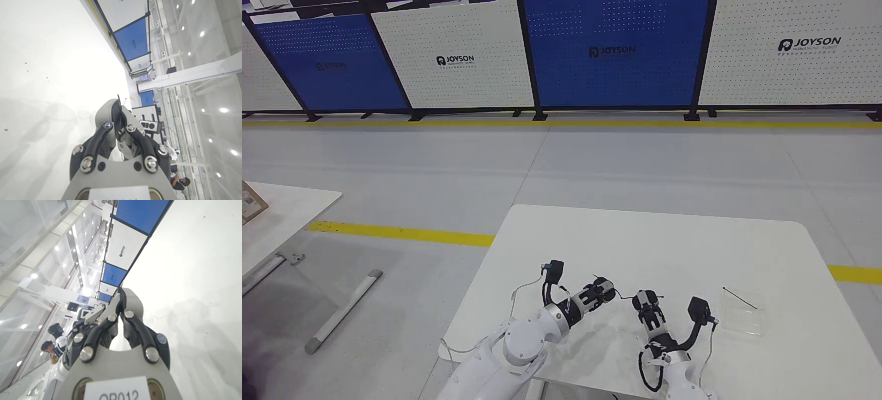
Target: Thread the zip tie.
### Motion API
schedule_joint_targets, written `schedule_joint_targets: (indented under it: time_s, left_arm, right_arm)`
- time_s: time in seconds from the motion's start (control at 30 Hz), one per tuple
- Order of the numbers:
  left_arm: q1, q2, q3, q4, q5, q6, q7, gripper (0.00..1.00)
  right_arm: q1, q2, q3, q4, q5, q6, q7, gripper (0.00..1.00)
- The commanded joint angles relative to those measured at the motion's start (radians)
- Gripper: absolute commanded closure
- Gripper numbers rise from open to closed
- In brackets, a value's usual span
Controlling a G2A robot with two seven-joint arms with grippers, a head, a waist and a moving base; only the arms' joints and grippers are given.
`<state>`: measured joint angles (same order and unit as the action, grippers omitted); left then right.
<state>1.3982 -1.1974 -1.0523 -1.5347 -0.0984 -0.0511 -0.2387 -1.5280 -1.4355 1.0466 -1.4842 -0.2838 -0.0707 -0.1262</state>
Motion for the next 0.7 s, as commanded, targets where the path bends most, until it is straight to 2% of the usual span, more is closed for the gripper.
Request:
schedule_joint_targets:
  time_s: [0.0,0.23,0.47,0.67]
  left_arm:
    - [0.0,0.0,0.0,0.0,0.0,0.0,0.0,1.0]
    - [0.0,0.0,0.0,0.0,0.0,0.0,0.002,1.0]
    - [0.014,-0.01,0.011,-0.005,-0.05,-0.013,0.068,1.0]
    - [0.026,-0.013,0.016,-0.005,-0.077,-0.022,0.081,1.0]
  right_arm:
    - [0.0,0.0,0.0,0.0,0.0,0.0,0.0,1.0]
    - [0.0,0.0,0.0,0.0,0.0,0.0,0.0,1.0]
    - [-0.003,-0.005,0.0,0.019,0.024,-0.023,-0.025,1.0]
    - [0.013,-0.011,-0.01,0.047,0.051,-0.035,-0.029,1.0]
